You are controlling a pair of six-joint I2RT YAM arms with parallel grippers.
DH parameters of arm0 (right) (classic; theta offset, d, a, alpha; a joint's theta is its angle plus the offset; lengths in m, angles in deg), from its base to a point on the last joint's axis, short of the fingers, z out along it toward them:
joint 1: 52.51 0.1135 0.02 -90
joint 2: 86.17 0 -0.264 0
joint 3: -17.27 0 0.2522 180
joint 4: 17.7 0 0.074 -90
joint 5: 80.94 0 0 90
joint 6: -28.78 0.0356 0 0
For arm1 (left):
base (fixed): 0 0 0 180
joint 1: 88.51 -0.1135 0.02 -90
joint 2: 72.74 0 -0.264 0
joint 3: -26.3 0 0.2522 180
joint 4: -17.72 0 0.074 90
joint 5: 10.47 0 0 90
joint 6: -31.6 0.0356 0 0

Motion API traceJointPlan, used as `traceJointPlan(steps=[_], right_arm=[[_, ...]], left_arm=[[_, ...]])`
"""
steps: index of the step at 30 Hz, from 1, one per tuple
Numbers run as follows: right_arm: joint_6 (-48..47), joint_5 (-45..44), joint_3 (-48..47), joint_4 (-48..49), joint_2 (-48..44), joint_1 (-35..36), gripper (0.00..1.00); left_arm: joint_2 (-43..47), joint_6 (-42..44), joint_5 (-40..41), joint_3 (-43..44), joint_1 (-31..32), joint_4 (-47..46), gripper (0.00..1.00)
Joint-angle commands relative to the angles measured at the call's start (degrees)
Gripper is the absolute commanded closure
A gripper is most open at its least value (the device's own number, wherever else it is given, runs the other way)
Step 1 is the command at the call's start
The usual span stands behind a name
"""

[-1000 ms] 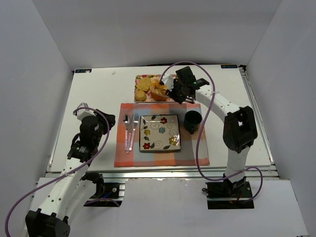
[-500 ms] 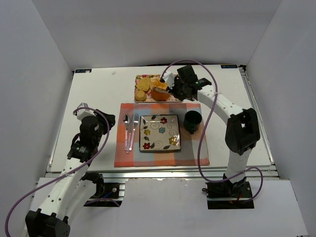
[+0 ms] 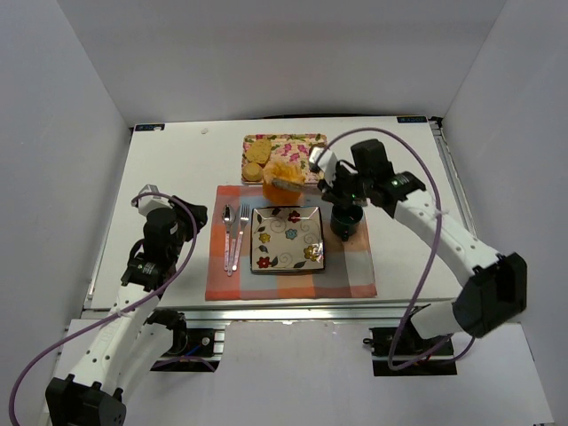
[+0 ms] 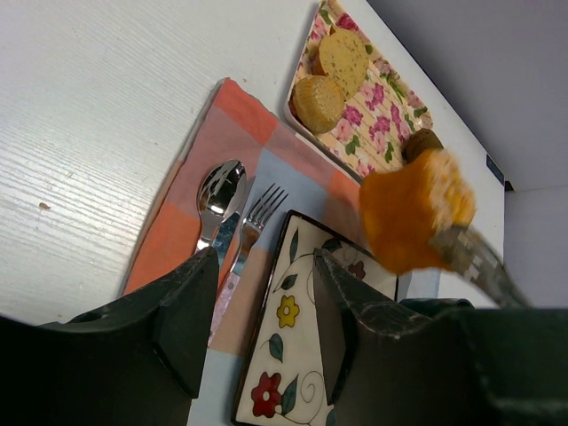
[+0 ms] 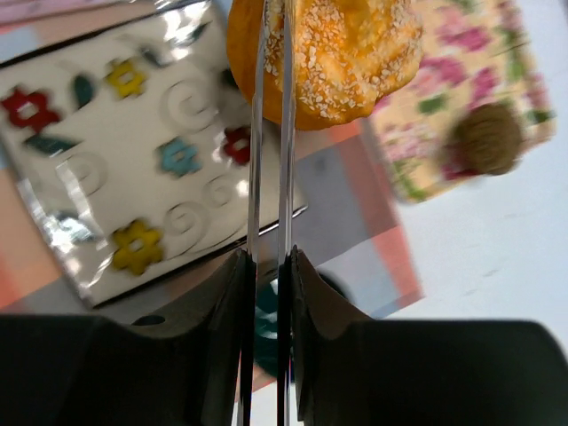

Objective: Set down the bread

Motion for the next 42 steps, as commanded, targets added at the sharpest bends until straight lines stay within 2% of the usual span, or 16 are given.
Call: traceJointPlan(steps=[1,6,12,14,21,24,30,34,38,42], right_arm=[[-0.24,6.84,5.15,-1.14,-6.13,0.30,0.96],[-1.38,9.40,13.58,-2.54,-14.31,0.39,0.96],[-1.64,8.61,17.29,-3.43,-17.31,0.66,0.92],[-2.61,8.69,18.26,-4.21,-17.49,0.83,0.86],[-4.37,9.66,18.88,-6.24,-17.66,1.01,0.49],[-4.46,10.98,18.09,-6.85,-18.01,1.10,0.43],[-2.00,13.44,13.88,-6.51,-18.63,1.01,0.45],[4.48,12.48,9.30,-2.92,-18.10,1.01,0.48],[8.98,4.33,6.49,3.15,-15.57,0.31,0.51],[8.47,-0.69,3.85,5.62,-10.48,-2.85,0.52]], left_arm=[[-0.03,0.11,0.12,-0.30,-0.33,-1.11,0.43],[-0.20,-0.15,-0.49,-0.92,-0.33,-1.90,0.44],[-0.38,0.02,-0.76,-0.65,-0.24,-1.99,0.43],[-0.29,0.02,-0.76,-0.57,-0.33,-1.82,0.43],[1.20,-0.24,-0.14,-0.74,-0.33,-0.59,0.44],[1.82,-0.33,-0.05,-0.83,-0.33,-0.15,0.43],[1.99,-0.42,0.04,-0.83,-0.33,0.03,0.43],[1.91,-0.42,-0.14,-0.83,-0.33,0.03,0.43],[1.73,-0.33,-0.23,-0.74,-0.33,-0.23,0.44],[1.47,0.02,-0.23,-0.39,-0.33,0.12,0.43]])
